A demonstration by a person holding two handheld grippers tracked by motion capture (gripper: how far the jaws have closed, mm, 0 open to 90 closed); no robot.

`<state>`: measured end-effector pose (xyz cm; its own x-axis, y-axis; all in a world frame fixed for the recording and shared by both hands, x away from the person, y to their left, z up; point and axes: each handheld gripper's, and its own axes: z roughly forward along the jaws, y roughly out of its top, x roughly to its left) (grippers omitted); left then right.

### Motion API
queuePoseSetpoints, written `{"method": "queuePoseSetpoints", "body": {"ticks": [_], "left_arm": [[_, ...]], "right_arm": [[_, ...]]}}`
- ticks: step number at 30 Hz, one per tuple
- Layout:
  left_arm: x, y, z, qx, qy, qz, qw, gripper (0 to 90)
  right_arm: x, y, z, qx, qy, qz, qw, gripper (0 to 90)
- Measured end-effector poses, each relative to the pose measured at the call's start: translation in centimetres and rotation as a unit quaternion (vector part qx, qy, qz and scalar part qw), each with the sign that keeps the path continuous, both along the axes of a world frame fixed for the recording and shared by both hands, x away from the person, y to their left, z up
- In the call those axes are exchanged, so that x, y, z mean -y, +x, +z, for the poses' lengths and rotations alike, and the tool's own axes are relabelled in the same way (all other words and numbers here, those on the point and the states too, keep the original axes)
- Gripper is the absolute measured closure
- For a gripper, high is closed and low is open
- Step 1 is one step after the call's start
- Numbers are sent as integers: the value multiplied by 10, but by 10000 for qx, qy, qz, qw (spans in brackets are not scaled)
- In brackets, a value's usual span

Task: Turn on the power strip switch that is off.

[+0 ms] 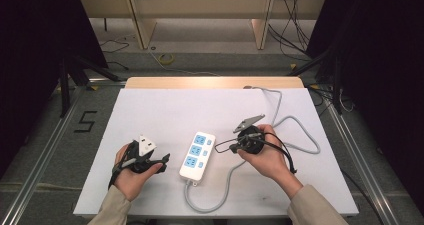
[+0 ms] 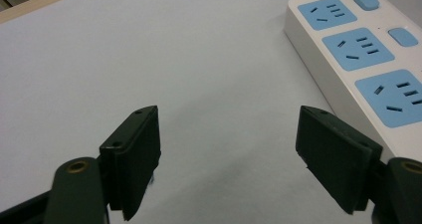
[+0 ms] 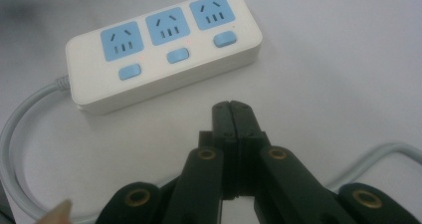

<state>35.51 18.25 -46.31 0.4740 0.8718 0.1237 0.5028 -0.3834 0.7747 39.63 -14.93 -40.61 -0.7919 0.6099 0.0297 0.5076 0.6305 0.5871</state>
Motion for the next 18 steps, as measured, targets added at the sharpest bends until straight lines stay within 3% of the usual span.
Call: {"method": "queuePoseSetpoints", "body": {"ticks": [18], "left_arm": [[0, 0, 0, 20, -15, 7, 10000, 260]], "right_arm": [[-11, 9, 2, -66, -54, 56, 9999, 900]]}}
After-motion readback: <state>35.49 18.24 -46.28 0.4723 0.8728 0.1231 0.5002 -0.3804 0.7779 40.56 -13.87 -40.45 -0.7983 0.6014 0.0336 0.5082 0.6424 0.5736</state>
